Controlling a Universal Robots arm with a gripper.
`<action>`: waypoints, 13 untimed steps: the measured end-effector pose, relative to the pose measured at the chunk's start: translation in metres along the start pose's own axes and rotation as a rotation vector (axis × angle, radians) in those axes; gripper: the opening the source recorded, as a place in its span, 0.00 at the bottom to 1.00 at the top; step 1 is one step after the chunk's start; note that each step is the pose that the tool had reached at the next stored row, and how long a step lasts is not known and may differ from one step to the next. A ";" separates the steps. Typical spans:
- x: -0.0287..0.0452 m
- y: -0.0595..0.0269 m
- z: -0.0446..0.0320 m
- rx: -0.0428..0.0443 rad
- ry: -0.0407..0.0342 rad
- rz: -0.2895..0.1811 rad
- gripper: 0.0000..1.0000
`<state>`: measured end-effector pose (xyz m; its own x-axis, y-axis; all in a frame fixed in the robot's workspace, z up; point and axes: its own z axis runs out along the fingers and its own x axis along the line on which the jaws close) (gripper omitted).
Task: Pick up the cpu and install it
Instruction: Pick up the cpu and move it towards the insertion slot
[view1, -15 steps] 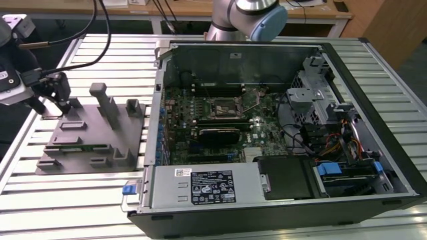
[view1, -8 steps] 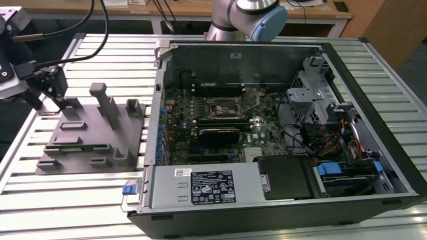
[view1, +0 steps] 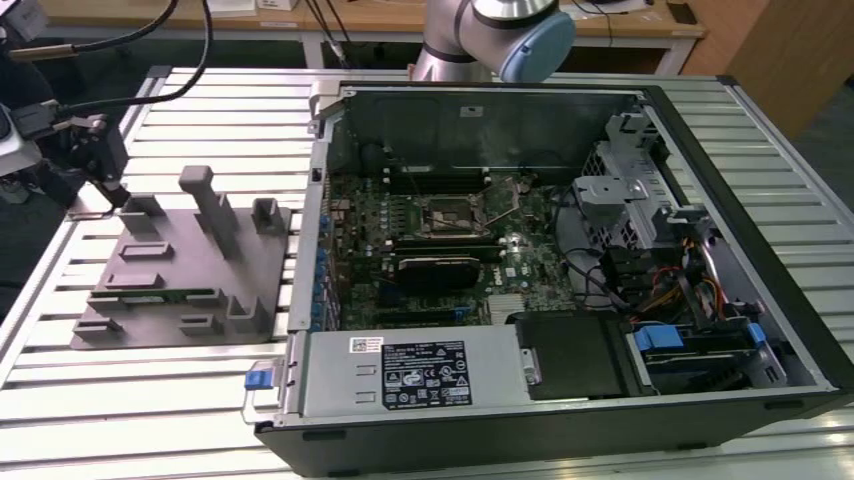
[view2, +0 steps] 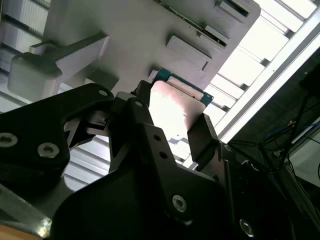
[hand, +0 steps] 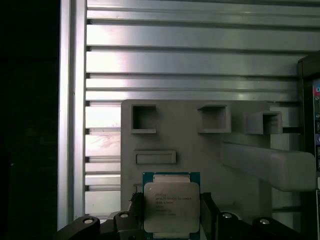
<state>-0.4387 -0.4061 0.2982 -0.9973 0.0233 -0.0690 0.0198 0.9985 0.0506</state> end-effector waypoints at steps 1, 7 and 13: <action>-0.0001 0.0001 -0.0020 -0.0001 -0.0012 0.000 0.54; -0.0011 0.0010 -0.0158 -0.0002 -0.0108 -0.001 0.54; -0.0020 0.0018 -0.0294 -0.0005 -0.0204 -0.001 0.54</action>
<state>-0.4387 -0.4058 0.3277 -0.9957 0.0232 -0.0894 0.0187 0.9985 0.0510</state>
